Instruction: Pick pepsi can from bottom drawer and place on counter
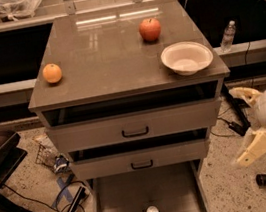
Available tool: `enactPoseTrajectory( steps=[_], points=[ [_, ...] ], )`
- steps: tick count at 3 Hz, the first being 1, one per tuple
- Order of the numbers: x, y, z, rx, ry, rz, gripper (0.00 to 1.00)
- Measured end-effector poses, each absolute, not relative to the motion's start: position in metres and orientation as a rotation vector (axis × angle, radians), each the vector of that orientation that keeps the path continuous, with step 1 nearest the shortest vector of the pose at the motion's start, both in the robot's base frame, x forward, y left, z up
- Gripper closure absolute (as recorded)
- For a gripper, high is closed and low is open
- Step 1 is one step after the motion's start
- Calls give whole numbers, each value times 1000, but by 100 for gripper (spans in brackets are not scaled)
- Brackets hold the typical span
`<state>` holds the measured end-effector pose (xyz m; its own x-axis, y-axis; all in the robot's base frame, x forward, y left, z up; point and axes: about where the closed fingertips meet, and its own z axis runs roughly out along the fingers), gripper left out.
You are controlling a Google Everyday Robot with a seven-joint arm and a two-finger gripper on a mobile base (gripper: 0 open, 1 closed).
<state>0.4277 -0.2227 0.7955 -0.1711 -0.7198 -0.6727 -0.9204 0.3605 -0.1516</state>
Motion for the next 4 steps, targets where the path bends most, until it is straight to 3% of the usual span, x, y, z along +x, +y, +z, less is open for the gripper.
enactPoseTrajectory(
  steps=[1, 4],
  points=[
    [435, -223, 766, -1221, 1779, 508, 0],
    [424, -232, 717, -1191, 1645, 495, 0]
  ],
)
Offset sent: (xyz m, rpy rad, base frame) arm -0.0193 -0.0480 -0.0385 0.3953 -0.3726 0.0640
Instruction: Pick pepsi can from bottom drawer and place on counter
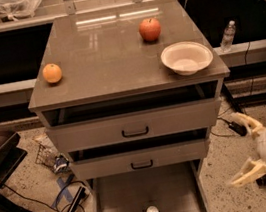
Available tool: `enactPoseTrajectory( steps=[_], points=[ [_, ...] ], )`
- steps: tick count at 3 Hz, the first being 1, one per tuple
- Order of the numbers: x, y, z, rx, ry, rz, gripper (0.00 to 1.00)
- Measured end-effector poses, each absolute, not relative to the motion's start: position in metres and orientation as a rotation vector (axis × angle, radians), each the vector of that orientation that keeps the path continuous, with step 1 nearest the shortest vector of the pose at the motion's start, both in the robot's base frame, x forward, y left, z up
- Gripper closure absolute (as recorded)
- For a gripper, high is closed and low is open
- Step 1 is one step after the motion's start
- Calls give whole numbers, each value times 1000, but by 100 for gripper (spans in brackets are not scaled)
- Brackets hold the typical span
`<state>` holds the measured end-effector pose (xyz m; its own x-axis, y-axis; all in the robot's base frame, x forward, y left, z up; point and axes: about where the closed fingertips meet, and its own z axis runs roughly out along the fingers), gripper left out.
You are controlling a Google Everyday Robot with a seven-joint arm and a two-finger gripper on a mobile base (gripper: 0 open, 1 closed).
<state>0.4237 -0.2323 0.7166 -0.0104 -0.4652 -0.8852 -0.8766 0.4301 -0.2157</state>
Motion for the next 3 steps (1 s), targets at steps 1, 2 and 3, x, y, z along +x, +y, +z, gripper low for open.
enactPoseTrajectory(
  steps=[1, 2, 3],
  points=[
    [419, -216, 639, -1133, 1668, 532, 0],
    [406, -206, 562, -1095, 1675, 562, 0],
    [396, -183, 484, -1126, 1690, 577, 0]
  ],
)
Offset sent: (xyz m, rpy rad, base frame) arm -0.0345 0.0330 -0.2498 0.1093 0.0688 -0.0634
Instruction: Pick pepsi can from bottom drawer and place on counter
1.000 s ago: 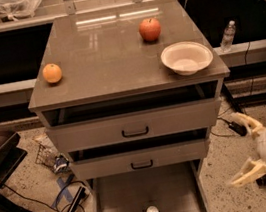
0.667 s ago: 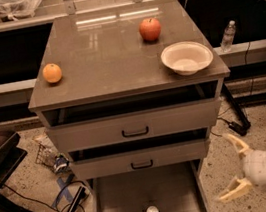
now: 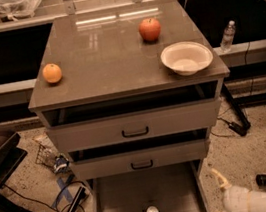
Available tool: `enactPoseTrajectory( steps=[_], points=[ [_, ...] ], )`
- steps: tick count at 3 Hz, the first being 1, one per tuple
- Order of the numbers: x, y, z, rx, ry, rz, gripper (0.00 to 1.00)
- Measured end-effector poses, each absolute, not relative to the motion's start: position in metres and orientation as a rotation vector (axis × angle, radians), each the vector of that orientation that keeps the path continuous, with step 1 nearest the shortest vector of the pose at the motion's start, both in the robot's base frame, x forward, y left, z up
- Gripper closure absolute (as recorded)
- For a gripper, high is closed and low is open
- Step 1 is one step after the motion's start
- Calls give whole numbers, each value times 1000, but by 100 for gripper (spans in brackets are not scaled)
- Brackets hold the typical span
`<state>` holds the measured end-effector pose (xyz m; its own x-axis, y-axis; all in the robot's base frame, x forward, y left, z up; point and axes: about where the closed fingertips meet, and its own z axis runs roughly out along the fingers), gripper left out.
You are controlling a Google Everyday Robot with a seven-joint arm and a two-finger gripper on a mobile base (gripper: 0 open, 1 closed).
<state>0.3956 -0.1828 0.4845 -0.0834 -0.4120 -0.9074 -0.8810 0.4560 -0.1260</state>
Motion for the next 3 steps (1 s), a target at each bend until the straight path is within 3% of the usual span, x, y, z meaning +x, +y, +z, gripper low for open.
enactPoseTrajectory(
  steps=[3],
  points=[
    [396, -155, 443, -1234, 1764, 590, 0]
  ],
)
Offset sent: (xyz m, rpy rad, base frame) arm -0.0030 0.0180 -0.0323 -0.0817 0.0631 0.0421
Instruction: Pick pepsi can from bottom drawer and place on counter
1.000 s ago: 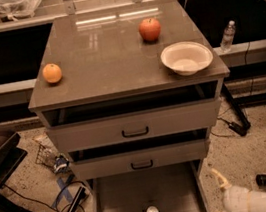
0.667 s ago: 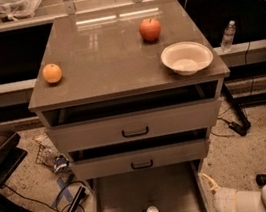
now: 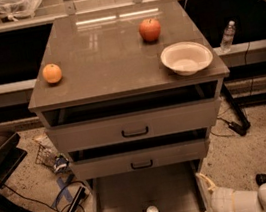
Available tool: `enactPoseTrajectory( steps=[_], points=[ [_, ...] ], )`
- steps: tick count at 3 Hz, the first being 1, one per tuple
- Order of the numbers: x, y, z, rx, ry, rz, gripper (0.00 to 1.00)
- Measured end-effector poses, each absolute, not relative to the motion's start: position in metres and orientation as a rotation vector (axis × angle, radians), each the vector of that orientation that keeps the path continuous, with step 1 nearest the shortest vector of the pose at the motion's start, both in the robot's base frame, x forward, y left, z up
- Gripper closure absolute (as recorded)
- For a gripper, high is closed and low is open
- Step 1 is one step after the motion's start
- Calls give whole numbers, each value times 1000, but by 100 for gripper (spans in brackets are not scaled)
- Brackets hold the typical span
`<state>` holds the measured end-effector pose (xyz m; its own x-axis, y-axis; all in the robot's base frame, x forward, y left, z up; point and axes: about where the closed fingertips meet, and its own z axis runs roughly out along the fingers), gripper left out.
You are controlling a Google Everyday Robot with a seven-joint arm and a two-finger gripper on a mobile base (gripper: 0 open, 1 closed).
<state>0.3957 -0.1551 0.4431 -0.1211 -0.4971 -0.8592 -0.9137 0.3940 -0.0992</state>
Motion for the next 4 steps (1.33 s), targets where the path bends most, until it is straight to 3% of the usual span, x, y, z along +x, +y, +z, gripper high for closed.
enactPoseTrajectory(
  steps=[1, 4],
  points=[
    [420, -108, 369, -1227, 1738, 648, 0],
    [453, -36, 250, -1224, 1730, 688, 0]
  ],
)
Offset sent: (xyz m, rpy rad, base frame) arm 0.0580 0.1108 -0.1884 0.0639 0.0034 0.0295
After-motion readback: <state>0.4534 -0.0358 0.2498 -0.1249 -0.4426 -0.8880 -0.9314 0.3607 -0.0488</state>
